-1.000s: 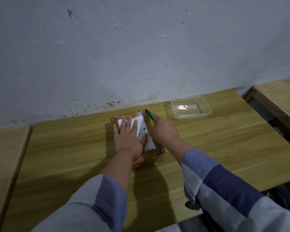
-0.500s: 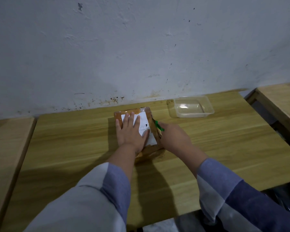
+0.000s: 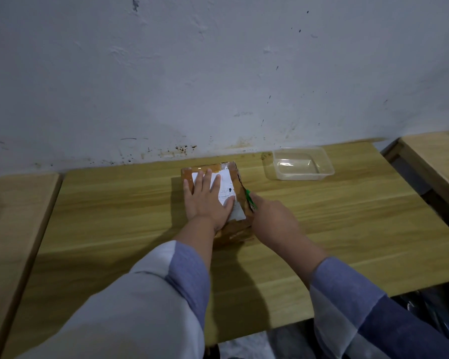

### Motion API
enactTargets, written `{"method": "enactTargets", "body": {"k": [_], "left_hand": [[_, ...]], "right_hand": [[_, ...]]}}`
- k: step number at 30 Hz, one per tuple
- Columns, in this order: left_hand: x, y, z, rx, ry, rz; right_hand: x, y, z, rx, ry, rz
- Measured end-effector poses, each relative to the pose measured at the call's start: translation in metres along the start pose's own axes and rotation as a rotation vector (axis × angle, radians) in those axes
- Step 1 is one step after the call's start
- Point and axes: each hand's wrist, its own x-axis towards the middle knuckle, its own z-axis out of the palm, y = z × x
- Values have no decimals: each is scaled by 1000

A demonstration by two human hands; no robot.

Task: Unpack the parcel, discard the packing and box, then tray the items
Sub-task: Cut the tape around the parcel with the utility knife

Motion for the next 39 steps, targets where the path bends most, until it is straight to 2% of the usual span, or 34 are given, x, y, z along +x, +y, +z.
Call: {"method": "enactTargets", "body": {"k": [21, 28, 35, 39], "left_hand": [[-1, -3, -1, 12, -29, -1], [-6, 1, -1, -14, -68, -67], [-9, 6, -4, -36, -92, -98], [-17, 8, -4, -100, -113, -75]], "right_hand": [[-41, 22, 28, 32, 111, 61], [-51, 37, 21, 47, 110, 65], [-73, 66, 16, 131, 105, 17], [-78, 79, 9, 313, 210, 15]]}}
